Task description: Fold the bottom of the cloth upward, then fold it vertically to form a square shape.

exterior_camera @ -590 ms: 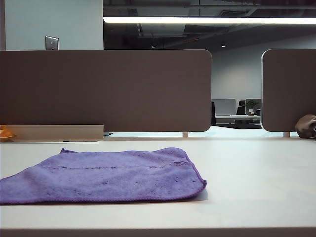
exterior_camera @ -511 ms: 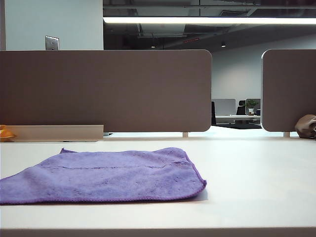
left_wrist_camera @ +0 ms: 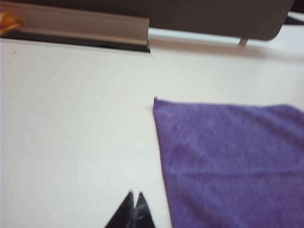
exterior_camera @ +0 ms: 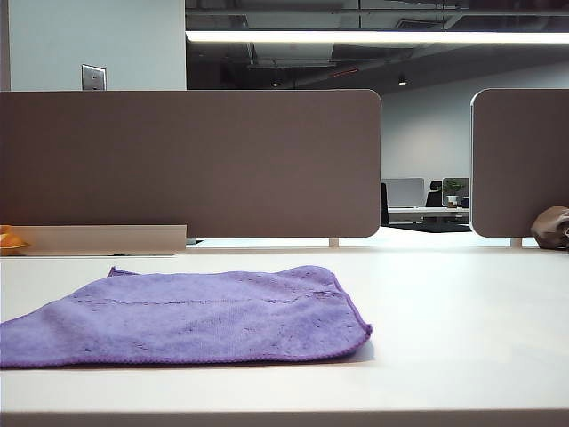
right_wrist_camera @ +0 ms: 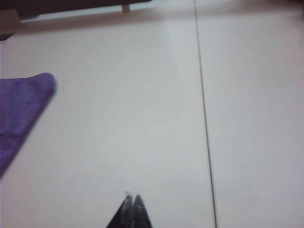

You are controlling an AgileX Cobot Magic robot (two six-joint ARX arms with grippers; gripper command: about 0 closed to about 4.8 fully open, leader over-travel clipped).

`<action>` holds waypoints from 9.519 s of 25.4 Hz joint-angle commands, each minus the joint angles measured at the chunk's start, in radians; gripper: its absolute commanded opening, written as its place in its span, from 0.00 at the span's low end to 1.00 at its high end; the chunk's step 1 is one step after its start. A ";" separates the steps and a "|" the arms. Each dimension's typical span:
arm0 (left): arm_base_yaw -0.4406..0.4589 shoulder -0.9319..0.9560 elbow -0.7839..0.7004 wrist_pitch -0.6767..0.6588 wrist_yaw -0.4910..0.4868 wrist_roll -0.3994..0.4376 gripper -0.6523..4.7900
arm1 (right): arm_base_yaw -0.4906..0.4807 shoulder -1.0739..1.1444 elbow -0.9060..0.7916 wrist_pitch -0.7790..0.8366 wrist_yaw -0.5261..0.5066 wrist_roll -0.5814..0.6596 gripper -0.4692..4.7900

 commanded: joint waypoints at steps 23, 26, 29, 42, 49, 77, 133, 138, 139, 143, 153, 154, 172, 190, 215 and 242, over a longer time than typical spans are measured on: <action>0.000 0.232 0.725 -0.616 0.083 -0.056 0.11 | 0.002 0.394 0.572 -0.325 -0.602 0.211 0.09; 0.000 0.449 0.734 -0.621 0.203 -0.072 0.11 | 0.002 0.570 0.627 -0.300 -0.658 0.180 0.09; 0.000 0.671 0.737 -0.620 0.254 -0.092 0.12 | 0.002 0.750 0.681 -0.283 -0.697 0.180 0.24; 0.001 1.161 0.833 -0.620 0.320 -0.039 0.28 | 0.029 1.254 0.829 -0.244 -0.812 0.181 0.39; 0.000 1.170 0.834 -0.621 0.313 -0.021 0.30 | 0.123 1.360 0.838 -0.217 -0.806 0.181 0.42; -0.045 1.285 0.698 -0.748 0.202 0.031 0.40 | 0.292 1.529 0.837 -0.326 -0.619 0.177 0.48; -0.124 1.452 0.692 -0.587 0.219 -0.023 0.30 | 0.302 1.644 0.838 -0.188 -0.677 0.238 0.24; -0.123 1.452 0.692 -0.580 0.211 -0.022 0.21 | 0.302 1.644 0.838 -0.188 -0.677 0.238 0.15; -0.123 1.452 0.692 -0.579 0.211 -0.021 0.21 | 0.302 1.644 0.838 -0.188 -0.680 0.238 0.14; -0.123 1.451 0.692 -0.579 0.212 -0.021 0.11 | 0.303 1.644 0.838 -0.188 -0.683 0.238 0.10; -0.124 1.449 0.692 -0.629 0.246 0.005 0.11 | 0.324 1.641 0.837 -0.206 -0.725 0.230 0.09; -0.124 1.449 0.692 -0.639 0.252 0.006 0.11 | 0.332 1.640 0.837 -0.219 -0.724 0.223 0.09; -0.126 1.156 0.692 -0.848 0.337 0.057 0.11 | 0.402 1.407 0.837 -0.505 -0.511 0.106 0.09; -0.299 0.855 0.625 -0.989 0.298 -0.111 0.11 | 0.502 1.198 0.726 -0.612 -0.444 0.167 0.09; -0.299 0.797 0.625 -0.819 0.335 -0.293 0.11 | 0.500 1.178 0.684 -0.424 -0.483 0.267 0.46; -0.298 1.165 0.633 -0.088 0.292 -0.565 0.11 | 0.501 1.272 0.690 -0.315 -0.629 0.363 0.61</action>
